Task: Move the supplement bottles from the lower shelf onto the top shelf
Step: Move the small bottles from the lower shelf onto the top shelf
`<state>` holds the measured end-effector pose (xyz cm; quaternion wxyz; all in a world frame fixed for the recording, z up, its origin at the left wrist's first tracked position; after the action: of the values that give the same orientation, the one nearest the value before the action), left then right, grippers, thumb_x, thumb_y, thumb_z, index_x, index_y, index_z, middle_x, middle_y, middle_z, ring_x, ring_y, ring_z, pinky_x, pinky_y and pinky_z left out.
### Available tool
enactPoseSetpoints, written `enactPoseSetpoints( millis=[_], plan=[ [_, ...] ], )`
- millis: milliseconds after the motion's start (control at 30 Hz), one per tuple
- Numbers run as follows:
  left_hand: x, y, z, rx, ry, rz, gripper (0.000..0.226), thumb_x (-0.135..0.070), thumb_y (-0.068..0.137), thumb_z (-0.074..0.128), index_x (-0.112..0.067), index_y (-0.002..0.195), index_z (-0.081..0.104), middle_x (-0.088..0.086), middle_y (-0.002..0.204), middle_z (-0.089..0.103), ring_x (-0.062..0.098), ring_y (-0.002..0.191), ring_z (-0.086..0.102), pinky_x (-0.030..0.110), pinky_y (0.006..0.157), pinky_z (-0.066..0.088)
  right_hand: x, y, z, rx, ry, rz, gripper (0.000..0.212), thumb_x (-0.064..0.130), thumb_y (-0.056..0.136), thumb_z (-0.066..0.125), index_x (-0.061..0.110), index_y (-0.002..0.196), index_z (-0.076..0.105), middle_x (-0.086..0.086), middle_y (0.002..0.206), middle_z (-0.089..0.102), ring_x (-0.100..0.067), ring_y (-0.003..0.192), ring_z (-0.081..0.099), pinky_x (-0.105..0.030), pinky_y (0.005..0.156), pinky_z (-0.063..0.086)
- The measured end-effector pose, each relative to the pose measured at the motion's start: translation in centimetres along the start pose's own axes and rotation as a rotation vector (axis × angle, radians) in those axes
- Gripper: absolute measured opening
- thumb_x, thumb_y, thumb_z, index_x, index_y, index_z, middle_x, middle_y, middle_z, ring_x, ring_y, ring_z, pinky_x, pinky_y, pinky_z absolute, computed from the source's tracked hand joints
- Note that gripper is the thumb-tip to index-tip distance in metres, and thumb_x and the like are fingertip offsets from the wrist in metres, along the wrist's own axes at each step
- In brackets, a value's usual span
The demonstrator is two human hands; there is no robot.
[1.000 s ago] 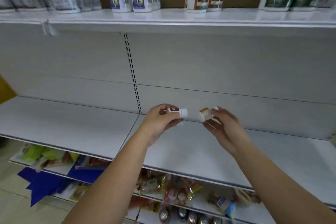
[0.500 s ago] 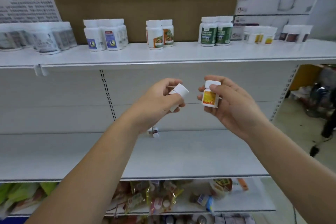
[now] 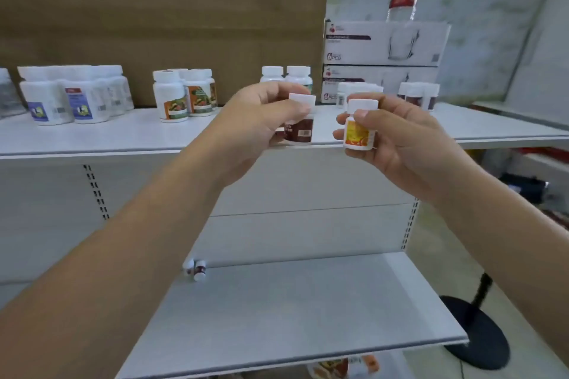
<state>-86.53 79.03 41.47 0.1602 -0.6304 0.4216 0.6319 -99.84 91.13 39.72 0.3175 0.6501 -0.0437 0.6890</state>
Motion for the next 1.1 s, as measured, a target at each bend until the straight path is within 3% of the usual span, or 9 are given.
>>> enactPoseSetpoints(
  millis=[100,233,367,500,633,800,900,967,1100],
  plan=[
    [-0.6,3.2,2.3,-0.004,0.091,0.064,0.02,-0.017,0.085,0.072,-0.019,0.104,0.069,0.002,0.099,0.071,0.018,0.096,0.069,0.042,0.098,0.052,1.1,1.9,-3.5,0.01,-0.032,-0.024,0.018,0.009,0.092,0.056,0.013,0.109,0.061,-0.011,0.1,0.062,-0.022,0.088,0.064,-0.028,0.069,0.055],
    [-1.1,7.0,5.5,0.005,0.187,0.089,0.024,-0.017,0.081,0.077,-0.013,0.103,0.068,0.004,0.1,0.072,0.019,0.095,0.071,0.034,0.086,0.058,2.5,3.8,-7.8,0.028,-0.111,-0.044,0.02,0.01,0.091,0.058,0.015,0.11,0.064,-0.007,0.099,0.065,-0.019,0.089,0.063,-0.03,0.074,0.055],
    [-1.3,10.5,7.7,-0.003,0.319,0.042,0.027,-0.014,0.08,0.078,-0.01,0.104,0.068,0.01,0.102,0.071,0.019,0.09,0.071,0.023,0.073,0.06,3.3,6.1,-11.4,0.044,-0.34,-0.04,0.022,0.013,0.089,0.062,0.018,0.11,0.065,0.0,0.095,0.069,-0.016,0.089,0.069,-0.036,0.086,0.055],
    [-0.6,13.5,9.0,0.013,0.473,-0.006,0.028,-0.017,0.078,0.08,-0.015,0.103,0.068,0.009,0.104,0.069,0.015,0.082,0.069,0.024,0.07,0.06,2.9,8.6,-14.2,0.061,-0.582,-0.023,0.021,0.018,0.086,0.068,0.023,0.107,0.066,0.002,0.099,0.073,-0.021,0.103,0.067,-0.045,0.099,0.049],
    [0.0,15.3,9.3,0.038,0.62,-0.042,0.024,-0.021,0.076,0.081,-0.019,0.097,0.068,0.004,0.093,0.072,0.015,0.079,0.069,0.027,0.073,0.06,2.6,10.3,-14.5,0.164,-0.842,-0.031,0.027,0.022,0.082,0.074,0.025,0.108,0.067,0.004,0.101,0.07,-0.015,0.096,0.066,-0.029,0.096,0.049],
    [1.0,16.3,7.6,-0.045,0.611,-0.088,0.013,-0.019,0.077,0.079,-0.019,0.087,0.07,0.0,0.081,0.074,0.012,0.073,0.066,0.026,0.07,0.055,2.9,12.2,-12.2,0.252,-1.263,-0.292,0.037,0.032,0.082,0.073,0.03,0.117,0.062,0.014,0.104,0.058,-0.007,0.092,0.058,-0.023,0.086,0.045],
    [1.2,16.2,6.7,-0.094,0.653,-0.073,0.016,-0.021,0.075,0.08,-0.02,0.088,0.071,0.003,0.084,0.071,0.014,0.07,0.059,0.028,0.066,0.047,3.0,13.4,-11.0,0.262,-1.473,-0.482,0.041,0.039,0.083,0.07,0.031,0.122,0.062,0.008,0.115,0.052,-0.013,0.107,0.044,-0.026,0.091,0.033],
    [1.2,16.1,6.4,-0.103,0.66,-0.063,0.018,-0.024,0.074,0.08,-0.02,0.089,0.071,0.006,0.085,0.07,0.015,0.07,0.056,0.03,0.066,0.044,2.9,14.3,-10.4,0.257,-1.571,-0.531,0.043,0.043,0.083,0.069,0.031,0.124,0.062,0.005,0.121,0.055,-0.019,0.112,0.042,-0.035,0.095,0.033],
    [1.4,15.8,6.4,-0.105,0.665,-0.034,0.017,-0.023,0.078,0.076,-0.019,0.093,0.07,0.006,0.09,0.072,0.014,0.074,0.059,0.029,0.069,0.047,2.3,16.1,-9.8,0.219,-1.682,-0.565,0.045,0.046,0.082,0.068,0.029,0.123,0.062,0.006,0.12,0.058,-0.021,0.114,0.042,-0.036,0.087,0.026]
  ],
)
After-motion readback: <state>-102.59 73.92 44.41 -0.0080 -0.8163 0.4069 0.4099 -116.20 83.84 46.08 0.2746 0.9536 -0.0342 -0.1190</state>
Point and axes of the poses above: each hand's wrist, its own y-axis towards the middle knuckle, its own z-axis out of the palm, x = y × z, the point moved 5 cm from there along y, towards the middle knuckle
